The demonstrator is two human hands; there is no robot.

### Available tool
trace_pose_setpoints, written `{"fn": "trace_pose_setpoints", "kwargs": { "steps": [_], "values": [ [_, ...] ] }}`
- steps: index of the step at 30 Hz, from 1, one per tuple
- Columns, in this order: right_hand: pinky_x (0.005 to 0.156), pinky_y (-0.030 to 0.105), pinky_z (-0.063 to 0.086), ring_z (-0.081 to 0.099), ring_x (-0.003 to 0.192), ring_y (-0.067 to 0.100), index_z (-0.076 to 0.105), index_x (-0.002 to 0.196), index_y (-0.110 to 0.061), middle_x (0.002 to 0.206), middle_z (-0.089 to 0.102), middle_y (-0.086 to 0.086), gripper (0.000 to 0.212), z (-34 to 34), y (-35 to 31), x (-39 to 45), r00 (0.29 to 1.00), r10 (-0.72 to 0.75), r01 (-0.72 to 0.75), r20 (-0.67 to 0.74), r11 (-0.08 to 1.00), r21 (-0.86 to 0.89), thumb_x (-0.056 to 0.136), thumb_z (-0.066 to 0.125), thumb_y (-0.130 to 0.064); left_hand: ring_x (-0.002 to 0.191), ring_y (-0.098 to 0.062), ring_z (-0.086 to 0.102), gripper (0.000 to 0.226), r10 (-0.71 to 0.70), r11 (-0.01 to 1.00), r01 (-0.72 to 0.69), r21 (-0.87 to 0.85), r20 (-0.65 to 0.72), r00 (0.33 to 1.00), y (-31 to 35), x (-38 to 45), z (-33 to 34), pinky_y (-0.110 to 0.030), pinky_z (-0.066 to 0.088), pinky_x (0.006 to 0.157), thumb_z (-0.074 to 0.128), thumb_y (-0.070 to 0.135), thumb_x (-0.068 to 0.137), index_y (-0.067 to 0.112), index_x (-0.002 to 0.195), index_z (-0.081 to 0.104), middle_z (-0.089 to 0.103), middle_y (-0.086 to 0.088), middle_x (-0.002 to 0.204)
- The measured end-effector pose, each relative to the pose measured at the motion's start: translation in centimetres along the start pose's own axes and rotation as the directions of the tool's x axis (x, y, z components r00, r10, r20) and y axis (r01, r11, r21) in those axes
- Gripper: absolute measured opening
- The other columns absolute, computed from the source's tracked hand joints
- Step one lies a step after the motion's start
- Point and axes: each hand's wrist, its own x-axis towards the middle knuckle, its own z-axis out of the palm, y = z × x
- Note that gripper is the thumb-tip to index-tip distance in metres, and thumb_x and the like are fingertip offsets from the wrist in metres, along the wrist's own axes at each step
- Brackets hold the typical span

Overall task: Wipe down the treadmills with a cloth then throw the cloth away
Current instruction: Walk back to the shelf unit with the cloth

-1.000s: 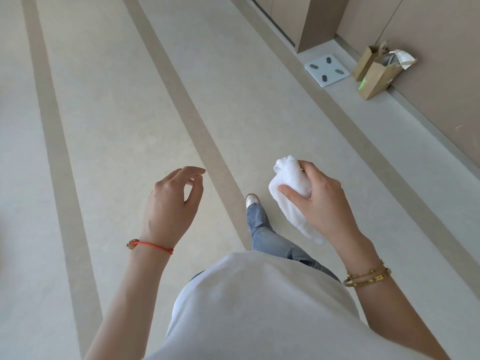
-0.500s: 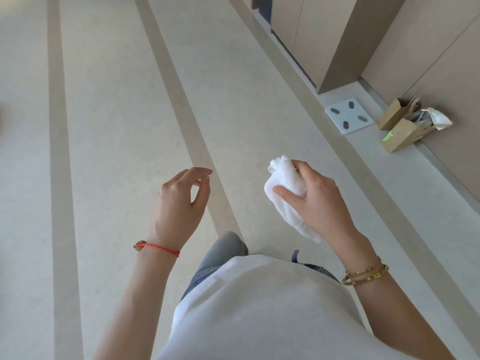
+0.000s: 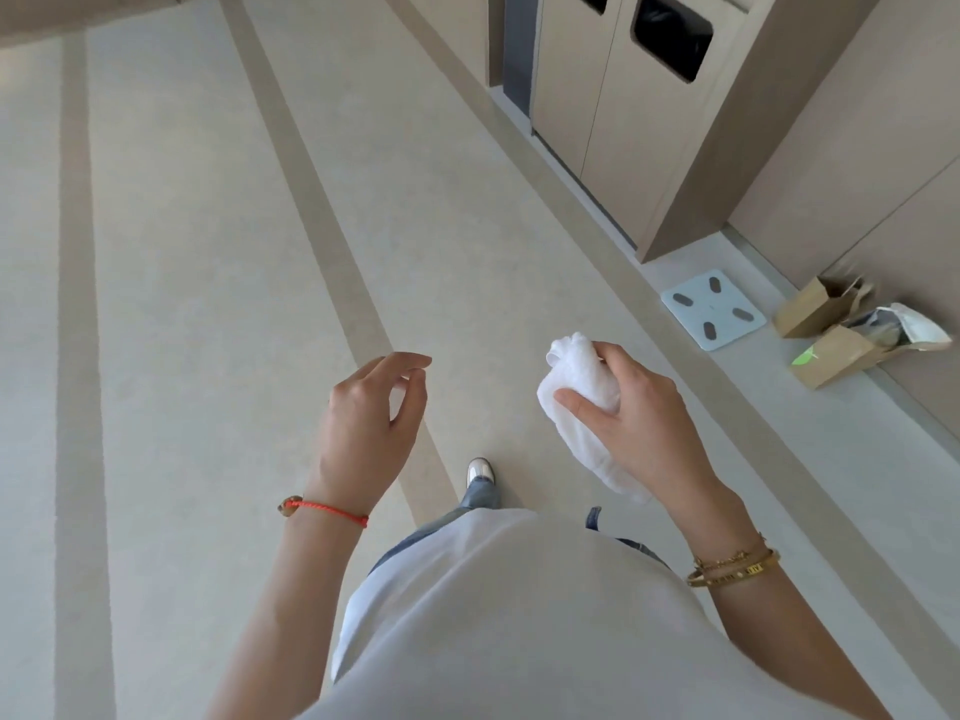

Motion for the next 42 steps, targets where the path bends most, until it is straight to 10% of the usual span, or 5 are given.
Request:
{"fn": "trace_pose_setpoints", "kwargs": {
  "steps": [14, 42],
  "values": [
    [0.069, 0.03, 0.049, 0.063, 0.086, 0.013, 0.051, 0.118, -0.034, 0.097, 0.068, -0.014, 0.039, 2.4, -4.6, 23.4, 0.993, 0.098, -0.099, -0.06, 0.995, -0.015, 0.086, 0.058, -0.054, 0.076, -0.024, 0.07, 0.019, 0.06, 0.998, -0.062, 0.011, 0.135, 0.989, -6.9, 27.0, 0.3, -0.044, 0.057, 0.072, 0.057, 0.015, 0.096, 0.017, 0.109, 0.07, 0.073, 0.004, 0.097],
    [0.071, 0.03, 0.052, 0.063, 0.086, 0.011, 0.054, 0.123, -0.03, 0.096, 0.068, -0.011, 0.043, 2.8, -6.6, 70.2, 0.979, 0.156, -0.157, -0.132, 0.988, 0.005, 0.087, 0.06, -0.053, 0.088, -0.012, 0.07, 0.02, 0.175, 0.984, -0.18, 0.008, 0.19, 0.966, -13.4, 75.1, 8.3, -0.035, 0.058, 0.075, 0.057, 0.008, 0.095, 0.014, 0.107, 0.072, 0.073, 0.002, 0.098]
  ]
}}
